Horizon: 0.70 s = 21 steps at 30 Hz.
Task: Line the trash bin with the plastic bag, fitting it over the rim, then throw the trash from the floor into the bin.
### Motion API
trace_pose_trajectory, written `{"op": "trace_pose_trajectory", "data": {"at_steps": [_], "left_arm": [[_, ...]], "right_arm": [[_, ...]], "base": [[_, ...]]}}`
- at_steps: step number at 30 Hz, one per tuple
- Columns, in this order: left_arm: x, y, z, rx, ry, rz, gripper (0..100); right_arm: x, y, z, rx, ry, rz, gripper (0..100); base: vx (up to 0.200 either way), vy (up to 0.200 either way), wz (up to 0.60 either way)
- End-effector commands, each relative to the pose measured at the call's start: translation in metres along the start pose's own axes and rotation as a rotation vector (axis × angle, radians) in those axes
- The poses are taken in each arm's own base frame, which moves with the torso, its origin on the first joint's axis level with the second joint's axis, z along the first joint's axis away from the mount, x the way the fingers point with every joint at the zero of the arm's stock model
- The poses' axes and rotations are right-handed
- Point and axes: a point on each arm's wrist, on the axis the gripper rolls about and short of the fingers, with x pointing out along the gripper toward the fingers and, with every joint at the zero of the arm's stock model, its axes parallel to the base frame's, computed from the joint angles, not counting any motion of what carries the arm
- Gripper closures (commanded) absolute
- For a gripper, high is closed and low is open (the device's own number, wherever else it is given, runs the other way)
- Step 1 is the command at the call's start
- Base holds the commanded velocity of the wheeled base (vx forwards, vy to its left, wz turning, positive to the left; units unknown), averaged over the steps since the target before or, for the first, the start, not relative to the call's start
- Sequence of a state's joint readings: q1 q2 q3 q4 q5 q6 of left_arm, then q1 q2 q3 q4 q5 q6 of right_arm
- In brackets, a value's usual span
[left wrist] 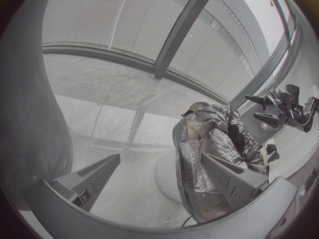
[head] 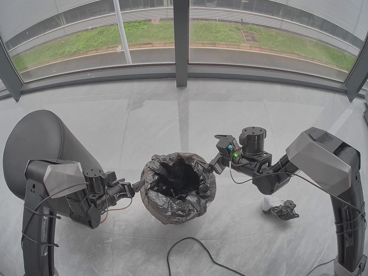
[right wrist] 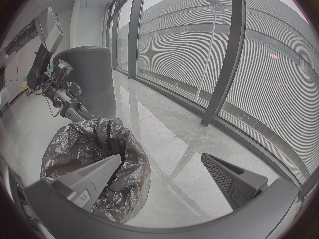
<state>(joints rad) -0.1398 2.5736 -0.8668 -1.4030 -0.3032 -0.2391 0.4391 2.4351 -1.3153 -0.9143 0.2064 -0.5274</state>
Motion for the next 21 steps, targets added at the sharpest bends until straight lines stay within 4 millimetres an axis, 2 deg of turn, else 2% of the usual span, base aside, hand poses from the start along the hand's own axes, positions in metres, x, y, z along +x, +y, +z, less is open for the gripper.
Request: {"op": "trace_pose_trajectory", "data": {"at_steps": [1, 13, 21], "left_arm": [[0.005, 0.006, -0.011, -0.009, 0.020, 0.009, 0], [0.013, 0.002, -0.032, -0.012, 0.069, -0.014, 0], [0.006, 0.004, -0.028, -0.019, 0.065, -0.004, 0]], "right_arm": [[-0.003, -0.002, 0.005, -0.002, -0.009, -0.005, 0], [-0.005, -0.005, 0.009, -0.004, -0.028, -0.005, 0], [-0.015, -0.010, 0.013, 0.042, -0.035, -0.022, 0]], "base": [[0.000, 0.000, 0.00], [0.000, 0.000, 0.00], [0.000, 0.000, 0.00]]}}
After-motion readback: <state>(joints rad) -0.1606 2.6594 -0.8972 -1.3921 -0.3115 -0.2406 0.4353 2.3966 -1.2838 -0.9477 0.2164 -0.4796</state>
